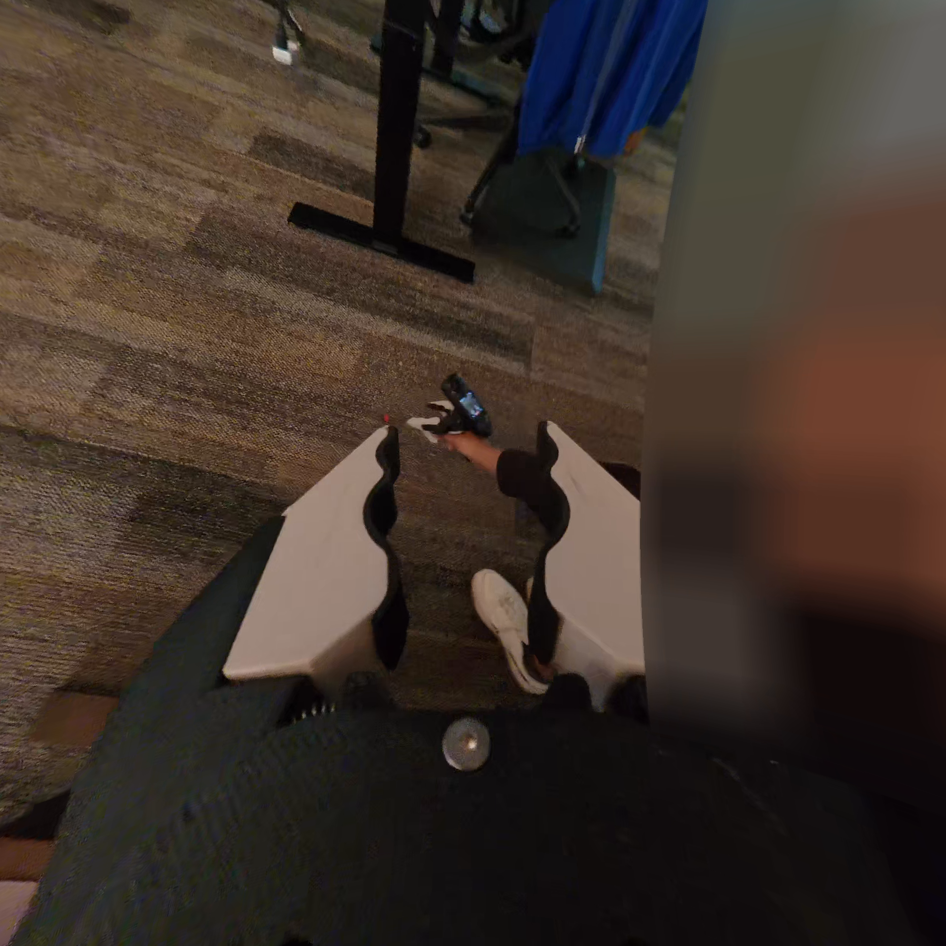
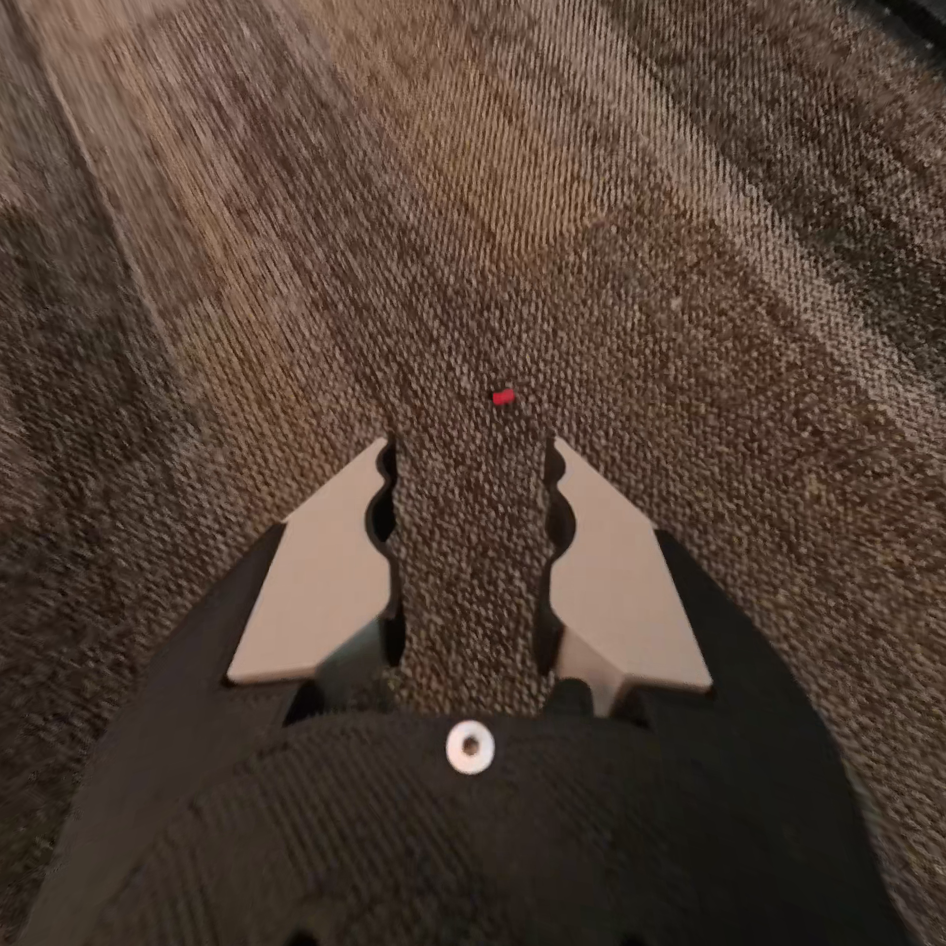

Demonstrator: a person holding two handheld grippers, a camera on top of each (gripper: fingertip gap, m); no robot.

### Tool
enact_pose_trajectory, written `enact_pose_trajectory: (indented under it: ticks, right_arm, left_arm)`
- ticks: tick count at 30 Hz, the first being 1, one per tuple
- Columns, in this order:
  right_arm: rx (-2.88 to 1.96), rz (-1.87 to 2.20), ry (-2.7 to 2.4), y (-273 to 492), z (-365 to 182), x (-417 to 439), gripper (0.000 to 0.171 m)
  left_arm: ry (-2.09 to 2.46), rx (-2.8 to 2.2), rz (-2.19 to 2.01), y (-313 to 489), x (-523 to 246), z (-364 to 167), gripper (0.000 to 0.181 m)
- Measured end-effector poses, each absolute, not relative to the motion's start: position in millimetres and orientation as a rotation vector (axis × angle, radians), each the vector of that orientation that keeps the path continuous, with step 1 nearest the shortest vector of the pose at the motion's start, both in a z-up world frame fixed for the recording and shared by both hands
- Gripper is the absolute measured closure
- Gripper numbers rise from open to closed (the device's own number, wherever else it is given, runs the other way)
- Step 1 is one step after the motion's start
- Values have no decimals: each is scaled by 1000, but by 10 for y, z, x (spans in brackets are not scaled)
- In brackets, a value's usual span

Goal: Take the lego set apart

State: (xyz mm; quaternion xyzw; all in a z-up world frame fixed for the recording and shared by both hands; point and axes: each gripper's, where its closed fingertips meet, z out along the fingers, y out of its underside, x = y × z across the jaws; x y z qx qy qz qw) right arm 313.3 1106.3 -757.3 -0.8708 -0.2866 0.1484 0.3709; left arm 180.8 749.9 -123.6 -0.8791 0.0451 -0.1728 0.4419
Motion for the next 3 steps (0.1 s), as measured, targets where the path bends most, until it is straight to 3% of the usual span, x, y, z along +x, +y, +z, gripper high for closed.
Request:
enact_pose_trajectory:
  ticks: [1, 3]
  right_arm:
    - [-2210, 427, -691, 11126, -7511, 3094, 114]
    - [-2174, 467, -644, 11240, -7624, 3081, 114]
  left_arm:
    - [128, -2168, -393, 7570, 1773, -1226, 127]
    - [125, -2160, -353, 7753, 1650, -1226, 129]
